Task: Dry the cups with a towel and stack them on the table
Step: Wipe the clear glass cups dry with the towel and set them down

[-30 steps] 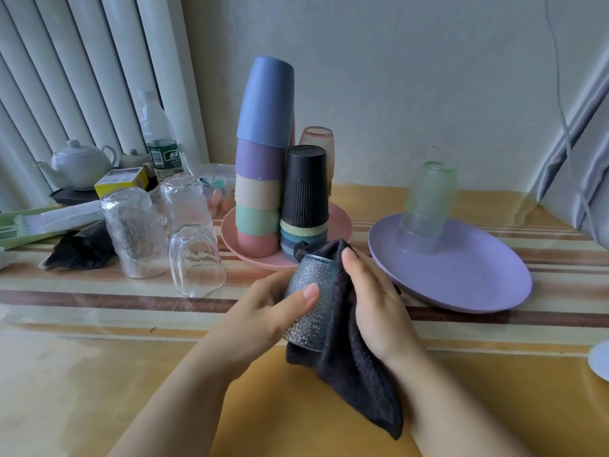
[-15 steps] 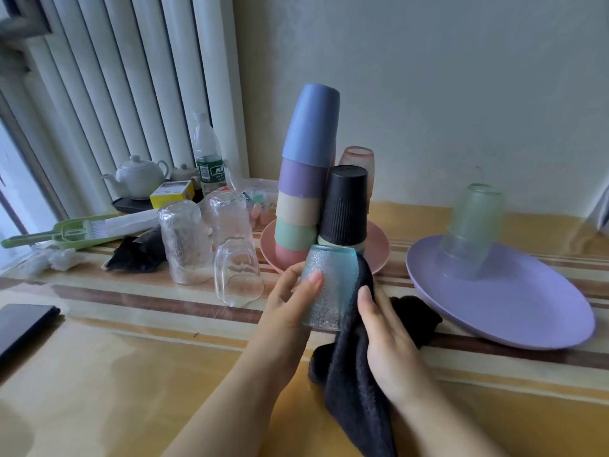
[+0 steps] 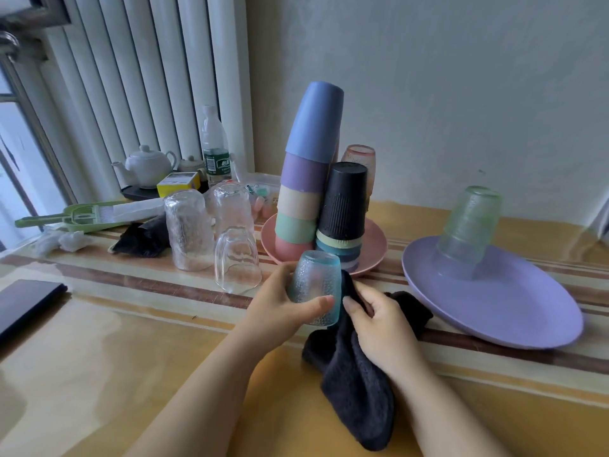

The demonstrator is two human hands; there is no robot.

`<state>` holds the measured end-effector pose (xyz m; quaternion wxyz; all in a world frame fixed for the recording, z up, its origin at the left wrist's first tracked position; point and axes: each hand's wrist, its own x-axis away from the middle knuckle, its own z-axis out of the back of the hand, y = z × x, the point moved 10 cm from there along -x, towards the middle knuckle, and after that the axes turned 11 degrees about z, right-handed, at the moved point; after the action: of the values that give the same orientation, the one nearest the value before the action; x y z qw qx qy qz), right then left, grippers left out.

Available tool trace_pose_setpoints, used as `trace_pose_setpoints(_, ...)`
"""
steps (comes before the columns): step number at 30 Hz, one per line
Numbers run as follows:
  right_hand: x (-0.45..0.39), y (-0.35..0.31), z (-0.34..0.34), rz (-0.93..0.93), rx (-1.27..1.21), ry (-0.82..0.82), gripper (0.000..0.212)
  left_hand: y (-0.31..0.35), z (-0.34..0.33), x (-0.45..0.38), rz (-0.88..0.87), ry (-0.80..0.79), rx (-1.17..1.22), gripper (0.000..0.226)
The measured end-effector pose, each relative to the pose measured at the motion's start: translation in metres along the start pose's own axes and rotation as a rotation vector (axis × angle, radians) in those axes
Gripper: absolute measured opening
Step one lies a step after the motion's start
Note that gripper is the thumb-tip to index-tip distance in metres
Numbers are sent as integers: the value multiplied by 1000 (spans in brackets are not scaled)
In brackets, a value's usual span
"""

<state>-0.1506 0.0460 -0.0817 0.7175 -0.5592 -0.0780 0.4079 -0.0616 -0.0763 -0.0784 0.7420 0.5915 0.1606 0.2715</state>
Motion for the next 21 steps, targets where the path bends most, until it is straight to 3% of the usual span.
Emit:
trace_pose_setpoints(3, 0, 0, -3, -18, 61, -70, 44, 9, 5, -5, -21, 39, -319, 68)
trace_pose_setpoints(5, 3, -3, -10, 1, 94, -131, 50, 18, 14, -4, -23, 81, -399, 68)
trace_pose_setpoints(9, 6, -15, -14, 120, 245, -166, 52, 27, 50, 13, -43, 155, -356, 59)
trace_pose_setpoints(17, 11, -40, -25, 279, 395, -218, 54, -5, 164, 46, 16, 562, -235, 57)
trace_pose_setpoints(21, 11, -42, -24, 277, 399, -210, 53, -34, 181, 30, 119, 609, -238, 66)
